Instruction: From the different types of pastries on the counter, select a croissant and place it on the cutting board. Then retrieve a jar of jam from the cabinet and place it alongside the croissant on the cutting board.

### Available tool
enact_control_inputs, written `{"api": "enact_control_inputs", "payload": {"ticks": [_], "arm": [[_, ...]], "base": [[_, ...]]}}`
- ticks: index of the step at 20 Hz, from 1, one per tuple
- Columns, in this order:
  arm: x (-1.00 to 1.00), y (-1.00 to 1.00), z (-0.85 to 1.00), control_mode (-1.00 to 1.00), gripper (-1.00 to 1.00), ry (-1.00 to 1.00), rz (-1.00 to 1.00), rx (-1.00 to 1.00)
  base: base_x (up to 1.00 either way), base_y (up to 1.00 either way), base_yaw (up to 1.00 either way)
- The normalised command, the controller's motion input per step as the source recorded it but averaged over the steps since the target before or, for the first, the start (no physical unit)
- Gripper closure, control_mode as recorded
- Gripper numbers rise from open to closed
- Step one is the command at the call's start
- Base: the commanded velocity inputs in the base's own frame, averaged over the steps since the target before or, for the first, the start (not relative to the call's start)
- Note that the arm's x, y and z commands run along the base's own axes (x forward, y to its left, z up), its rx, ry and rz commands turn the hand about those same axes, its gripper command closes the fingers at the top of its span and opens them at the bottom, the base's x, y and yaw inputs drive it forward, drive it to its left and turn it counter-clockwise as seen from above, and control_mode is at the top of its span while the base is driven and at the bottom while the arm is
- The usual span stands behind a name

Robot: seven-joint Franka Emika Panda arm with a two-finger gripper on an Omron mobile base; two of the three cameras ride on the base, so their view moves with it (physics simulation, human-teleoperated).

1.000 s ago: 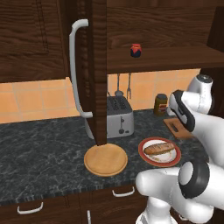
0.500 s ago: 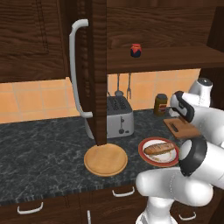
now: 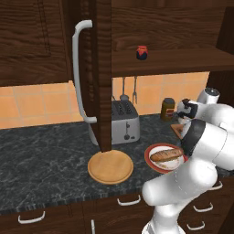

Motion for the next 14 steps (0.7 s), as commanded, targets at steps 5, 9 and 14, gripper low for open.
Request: {"api": "enact_control_inputs", "payload": {"ticks": [5,9,14], "arm": [[0.03,-0.55,-0.30,-1.00,1.00,0.03,0.00,0.00],[0.19,-0.09,-0.22,-1.00,1.00,0.03,0.00,0.00],[0.31,0.00,-0.18,-1.00,1.00,0.04,0.00,0.00]], "base": [[0.00,0.00,0.00],[0.00,0.00,0.00],[0.00,0.00,0.00]]}}
